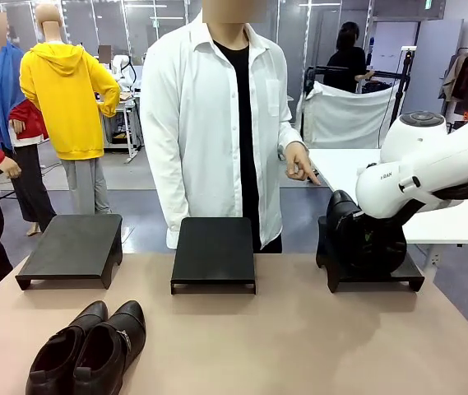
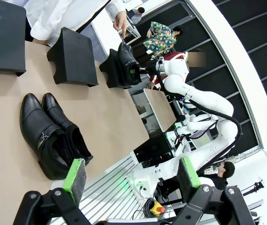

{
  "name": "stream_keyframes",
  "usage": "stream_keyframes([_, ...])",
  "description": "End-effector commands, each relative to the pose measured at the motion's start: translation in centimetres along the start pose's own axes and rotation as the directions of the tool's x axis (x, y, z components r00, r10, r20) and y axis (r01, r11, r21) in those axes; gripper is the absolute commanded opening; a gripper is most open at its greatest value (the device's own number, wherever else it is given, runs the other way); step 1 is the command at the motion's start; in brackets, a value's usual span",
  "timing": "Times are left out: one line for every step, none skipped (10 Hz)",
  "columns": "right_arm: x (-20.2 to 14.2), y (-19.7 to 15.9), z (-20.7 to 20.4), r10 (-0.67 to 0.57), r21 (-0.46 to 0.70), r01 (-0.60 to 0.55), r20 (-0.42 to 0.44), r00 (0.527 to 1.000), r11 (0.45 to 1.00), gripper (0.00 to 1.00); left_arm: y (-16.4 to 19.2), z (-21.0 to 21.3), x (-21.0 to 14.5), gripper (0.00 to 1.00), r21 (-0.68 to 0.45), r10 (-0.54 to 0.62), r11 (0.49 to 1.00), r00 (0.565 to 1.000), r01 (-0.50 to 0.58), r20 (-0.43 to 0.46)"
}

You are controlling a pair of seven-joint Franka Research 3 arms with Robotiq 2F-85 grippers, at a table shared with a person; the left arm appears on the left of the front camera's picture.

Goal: Place the shoes on the stand as instructed by the person.
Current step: Pick up one pair of Shoes and place it on the Shoes Stand indicated by the person.

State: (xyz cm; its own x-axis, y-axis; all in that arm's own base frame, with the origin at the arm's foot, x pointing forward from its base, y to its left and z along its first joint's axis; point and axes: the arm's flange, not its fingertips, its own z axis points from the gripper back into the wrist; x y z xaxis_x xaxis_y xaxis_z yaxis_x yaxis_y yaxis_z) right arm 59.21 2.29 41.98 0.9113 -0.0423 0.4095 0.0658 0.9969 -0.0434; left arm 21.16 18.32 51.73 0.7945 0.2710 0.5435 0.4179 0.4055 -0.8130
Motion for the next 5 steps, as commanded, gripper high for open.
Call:
stream_keyframes([0.9, 0.56, -0.13, -0.04, -0.043, 0.042, 0.045, 0.998, 0.998, 0.08, -0.16, 0.2, 0.3, 1.0, -0.018, -0.022, 1.0, 1.0, 0.022, 0.004])
stream_keyframes([0.86, 0.58, -0.47, -0.044, -0.042, 0.045, 0.034, 0.998, 0.998, 0.08, -0.16, 0.2, 0.3, 1.0, -0.018, -0.022, 1.0, 1.0, 0.022, 0.004])
stream_keyframes([0.92, 0.62, -0.66, -0.059, -0.033, 0.06, 0.025, 0.998, 0.998, 0.08, -0.16, 0.2, 0.3, 1.0, -0.018, -0.022, 1.0, 1.0, 0.022, 0.004])
stream_keyframes([0.92, 0.64, -0.66, -0.059, -0.034, 0.06, 0.031, 0.998, 0.998, 0.21, -0.16, 0.2, 0.3, 1.0, -0.018, -0.022, 1.0, 1.0, 0.022, 0.004])
stream_keyframes([0.96, 0.63, -0.58, -0.059, -0.035, 0.06, 0.032, 0.998, 0.998, 0.43, -0.16, 0.2, 0.3, 1.0, -0.018, -0.022, 1.0, 1.0, 0.022, 0.004])
